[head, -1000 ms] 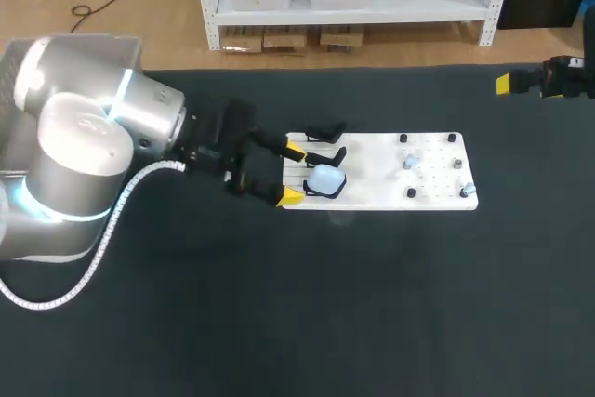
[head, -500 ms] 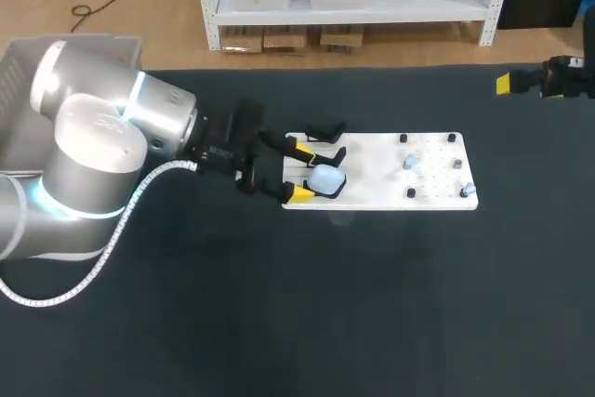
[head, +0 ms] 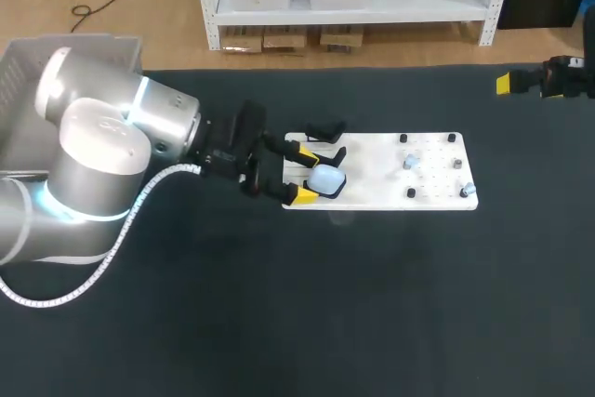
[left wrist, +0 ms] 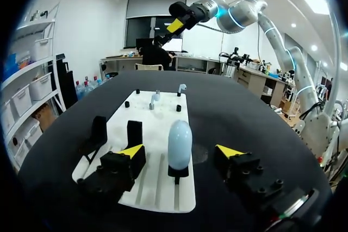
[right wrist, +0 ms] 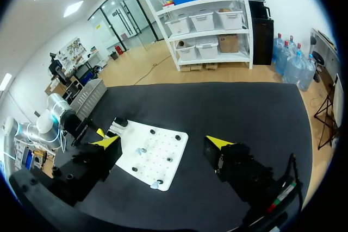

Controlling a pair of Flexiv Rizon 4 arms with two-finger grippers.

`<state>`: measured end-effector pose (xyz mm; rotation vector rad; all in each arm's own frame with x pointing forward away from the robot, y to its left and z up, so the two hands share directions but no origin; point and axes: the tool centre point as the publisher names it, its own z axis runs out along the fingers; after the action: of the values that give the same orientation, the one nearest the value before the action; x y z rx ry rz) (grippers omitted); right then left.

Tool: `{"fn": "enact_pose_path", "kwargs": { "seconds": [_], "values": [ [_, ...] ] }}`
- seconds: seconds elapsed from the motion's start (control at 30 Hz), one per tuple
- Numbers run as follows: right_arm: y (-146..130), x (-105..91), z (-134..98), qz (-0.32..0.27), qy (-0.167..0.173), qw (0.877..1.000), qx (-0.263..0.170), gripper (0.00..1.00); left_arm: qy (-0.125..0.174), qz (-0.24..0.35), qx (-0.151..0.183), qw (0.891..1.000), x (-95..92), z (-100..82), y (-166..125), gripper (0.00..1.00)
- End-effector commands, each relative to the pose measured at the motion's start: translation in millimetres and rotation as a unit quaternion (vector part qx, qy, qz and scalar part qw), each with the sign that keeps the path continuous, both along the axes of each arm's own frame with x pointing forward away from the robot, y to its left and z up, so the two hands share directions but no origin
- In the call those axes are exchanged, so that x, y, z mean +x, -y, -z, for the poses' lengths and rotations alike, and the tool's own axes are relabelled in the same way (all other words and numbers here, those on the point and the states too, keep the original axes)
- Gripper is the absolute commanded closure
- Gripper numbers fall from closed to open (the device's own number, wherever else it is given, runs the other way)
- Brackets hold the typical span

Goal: Pick up each earbud case from the left stands, insert the matching earbuds, close the lid, and place the case in the box.

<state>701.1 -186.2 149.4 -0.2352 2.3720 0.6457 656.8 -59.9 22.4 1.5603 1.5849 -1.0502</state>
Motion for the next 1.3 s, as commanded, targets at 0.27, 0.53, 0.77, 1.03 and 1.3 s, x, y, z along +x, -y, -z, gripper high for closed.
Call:
{"fn": "enact_pose_path", "kwargs": {
  "seconds": [0.27, 0.53, 0.77, 1.03, 1.3],
  "values": [
    [0, -0.2, 0, 0.0, 0.0, 1.0, -0.001, 0.0, 0.002, -0.004, -0.003, 1.0, 0.1, 3.1, 4, 0.21],
    [0, -0.2, 0, 0.0, 0.0, 1.0, -0.001, 0.0, 0.0, -0.007, -0.001, 1.0, 3.1, 7.3, 8, 0.28],
    [0, -0.2, 0, 0.0, 0.0, 1.0, -0.001, 0.0, -0.002, -0.008, -0.002, 1.0, 5.1, 8.6, 11, 0.27],
    [0, -0.2, 0, 0.0, 0.0, 1.0, -0.001, 0.0, -0.004, -0.008, -0.004, 1.0, 6.5, 8.7, 13, 0.3],
    [0, -0.2, 0, 0.0, 0.0, 1.0, -0.001, 0.0, -0.002, -0.006, -0.004, 1.0, 7.5, 9.7, 15, 0.68]
  ]
}}
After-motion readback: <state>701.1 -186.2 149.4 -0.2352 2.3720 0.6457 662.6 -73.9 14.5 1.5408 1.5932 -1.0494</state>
